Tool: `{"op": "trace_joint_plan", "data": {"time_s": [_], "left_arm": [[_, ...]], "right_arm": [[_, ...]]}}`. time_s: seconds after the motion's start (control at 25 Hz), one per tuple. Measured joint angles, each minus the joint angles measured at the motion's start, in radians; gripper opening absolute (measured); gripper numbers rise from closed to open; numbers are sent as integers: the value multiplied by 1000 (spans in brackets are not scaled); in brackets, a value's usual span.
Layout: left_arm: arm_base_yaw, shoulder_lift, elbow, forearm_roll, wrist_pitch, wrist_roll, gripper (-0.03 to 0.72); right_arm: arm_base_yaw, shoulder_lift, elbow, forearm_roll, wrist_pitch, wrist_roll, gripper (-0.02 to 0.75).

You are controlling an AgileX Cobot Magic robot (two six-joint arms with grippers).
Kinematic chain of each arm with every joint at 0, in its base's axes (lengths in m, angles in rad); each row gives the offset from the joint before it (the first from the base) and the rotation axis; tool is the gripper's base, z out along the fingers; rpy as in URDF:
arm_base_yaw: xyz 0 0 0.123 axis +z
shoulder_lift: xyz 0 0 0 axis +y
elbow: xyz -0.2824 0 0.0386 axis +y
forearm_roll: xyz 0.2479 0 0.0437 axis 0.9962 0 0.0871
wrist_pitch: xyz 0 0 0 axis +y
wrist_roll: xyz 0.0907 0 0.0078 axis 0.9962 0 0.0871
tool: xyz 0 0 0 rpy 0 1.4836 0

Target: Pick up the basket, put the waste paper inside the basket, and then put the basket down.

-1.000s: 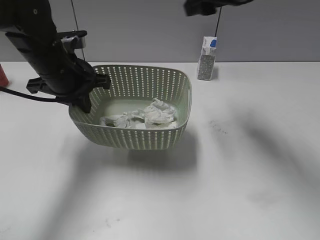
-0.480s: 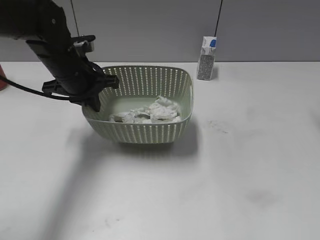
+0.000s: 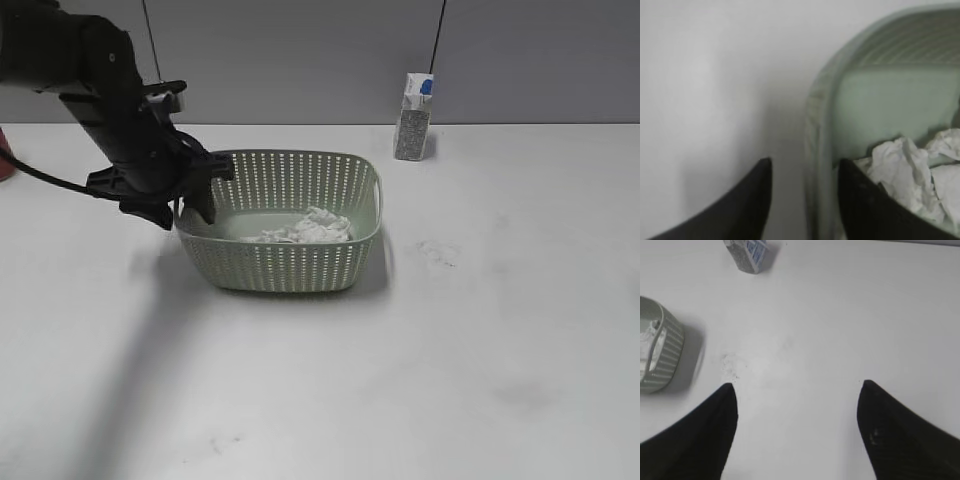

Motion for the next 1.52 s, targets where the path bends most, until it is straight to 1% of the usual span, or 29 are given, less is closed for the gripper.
{"op": "trace_joint_plan", "data": {"time_s": [0.08, 0.12, 0.2, 0.24, 0.36, 0.52, 0.64, 0.76, 0.92, 1.04, 1.24, 1.36, 1.52], "left_arm": [[8, 0, 0, 0, 16, 3, 520], [11, -2, 0, -1, 30, 9, 590], [17, -5, -4, -1, 66, 31, 652], [21, -11, -8, -1, 86, 43, 661], [36, -47, -9, -4, 134, 85, 668], [80, -119, -10, -5, 179, 141, 667], [126, -181, -10, -4, 217, 208, 659], [175, -228, -11, 22, 266, 256, 647], [245, -273, -11, 68, 321, 272, 632], [284, -307, -11, 74, 353, 280, 617], [294, -381, -3, 90, 399, 289, 594], [294, -450, 44, 91, 400, 289, 591], [294, -559, 166, 92, 378, 289, 591]], "right_arm": [[0, -52, 70, 0, 1, -3, 591], [0, -81, 111, 0, 1, -4, 591], [0, -138, 195, 1, 1, -4, 591], [0, -172, 230, 1, 1, -5, 591], [0, -274, 357, 2, 1, -6, 591], [0, -431, 512, 2, 4, -8, 591], [0, -551, 642, 2, -5, -8, 591], [0, -680, 768, 2, -28, -8, 591], [0, -853, 904, -2, -44, -7, 591], [0, -967, 921, -16, -41, 7, 591], [0, -1117, 936, -34, -29, 15, 591], [0, -1190, 938, -40, -27, 15, 587], [0, -1276, 939, -69, -27, 16, 581]]}}
